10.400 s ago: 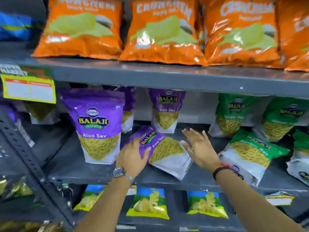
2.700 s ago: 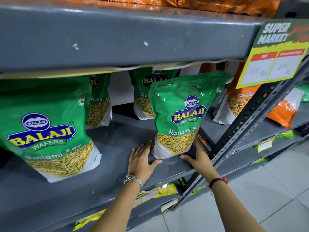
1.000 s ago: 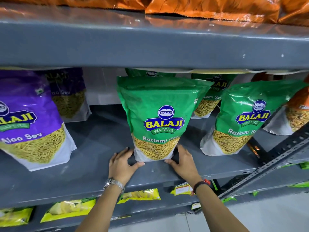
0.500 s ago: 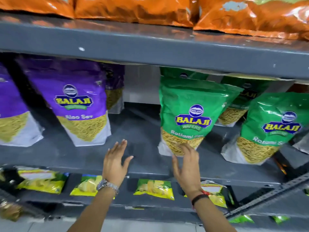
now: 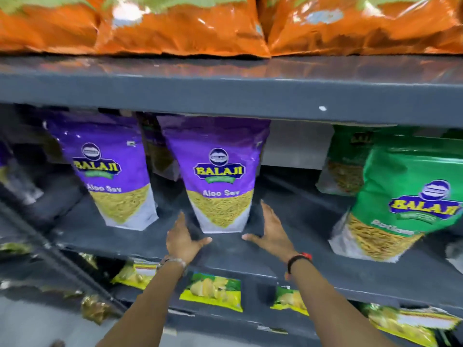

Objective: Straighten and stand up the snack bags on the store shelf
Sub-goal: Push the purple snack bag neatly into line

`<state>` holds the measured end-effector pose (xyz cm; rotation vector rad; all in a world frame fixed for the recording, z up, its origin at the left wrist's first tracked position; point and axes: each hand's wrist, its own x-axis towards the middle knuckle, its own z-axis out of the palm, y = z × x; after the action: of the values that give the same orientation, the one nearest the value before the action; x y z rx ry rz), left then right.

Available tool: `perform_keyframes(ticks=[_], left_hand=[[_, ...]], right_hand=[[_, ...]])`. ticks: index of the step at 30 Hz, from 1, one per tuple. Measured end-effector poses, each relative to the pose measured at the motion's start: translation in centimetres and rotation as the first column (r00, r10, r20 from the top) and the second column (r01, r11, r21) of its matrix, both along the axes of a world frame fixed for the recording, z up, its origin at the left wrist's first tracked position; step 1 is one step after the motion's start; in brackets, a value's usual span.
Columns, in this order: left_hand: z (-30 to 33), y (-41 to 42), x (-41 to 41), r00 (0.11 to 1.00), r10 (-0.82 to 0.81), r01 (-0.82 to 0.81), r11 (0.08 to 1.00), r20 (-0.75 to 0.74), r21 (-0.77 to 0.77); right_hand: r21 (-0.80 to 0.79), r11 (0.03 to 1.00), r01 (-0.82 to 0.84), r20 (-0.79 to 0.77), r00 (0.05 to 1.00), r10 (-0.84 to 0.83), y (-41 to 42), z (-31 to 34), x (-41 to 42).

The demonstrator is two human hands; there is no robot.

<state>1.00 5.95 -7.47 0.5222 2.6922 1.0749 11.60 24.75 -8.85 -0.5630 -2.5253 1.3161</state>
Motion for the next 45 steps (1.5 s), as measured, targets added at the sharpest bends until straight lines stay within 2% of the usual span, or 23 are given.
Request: perform_keyframes(ticks=[3,6,9,13,17,23,28,40,43,45], left_hand=[[-0.1,0.2,-2.2,0.986,-0.132,0.130,0.991,0.101,0.032],[-0.7,0.5,-3.9,0.965,-0.233,0.226,0.972,0.123,0.069],[-1.2,0.4,-4.5,0.962,-0.217,0.200,0.973,0.164,0.114],[-1.8,-0.6,-5.0,0.962,-0.227,0.207,0.969,0.149,0.138],[-2.6,-1.0,-4.9,0.959,-0.276,0.267,0.957,0.062,0.116],[-3.2,-0.9,-4.9,0.968,-0.252,0.252,0.965,-0.011,0.067],[-3.9,-0.9,-5.1,0.963,-0.267,0.267,0.963,-0.036,0.016],[-4.1,-0.8,-5.1,0.957,-0.281,0.280,0.960,-0.068,-0.025],[-4.1,-0.9,-5.1,0.950,-0.308,0.307,0.952,-0.045,-0.017],[-4.2,-1.2,-5.0,0.942,-0.335,0.336,0.941,-0.022,0.047]], right_hand=[[-0.114,0.993,-0.032,-0.066,0.998,0.024,-0.6,-0.4,-2.1],[-0.193,0.981,0.012,-0.104,0.994,-0.033,-1.7,-0.6,-3.0],[-0.151,0.978,0.141,-0.107,0.982,-0.158,-3.2,-0.7,-3.0],[-0.136,0.965,0.226,-0.065,0.970,-0.236,-4.7,-1.4,-2.7],[-0.110,0.959,0.262,-0.053,0.962,-0.269,-5.9,-1.8,-2.1],[0.040,0.934,0.356,-0.036,0.934,-0.355,-6.4,-1.8,-2.2],[-0.006,0.935,0.354,0.033,0.935,-0.354,-6.3,-1.5,-1.8],[-0.080,0.929,0.362,0.066,0.931,-0.358,-6.5,-0.9,-1.2],[-0.090,0.934,0.347,0.061,0.938,-0.342,-6.4,-1.2,-1.1],[-0.107,0.930,0.352,0.015,0.936,-0.352,-6.6,-1.3,-0.6]])
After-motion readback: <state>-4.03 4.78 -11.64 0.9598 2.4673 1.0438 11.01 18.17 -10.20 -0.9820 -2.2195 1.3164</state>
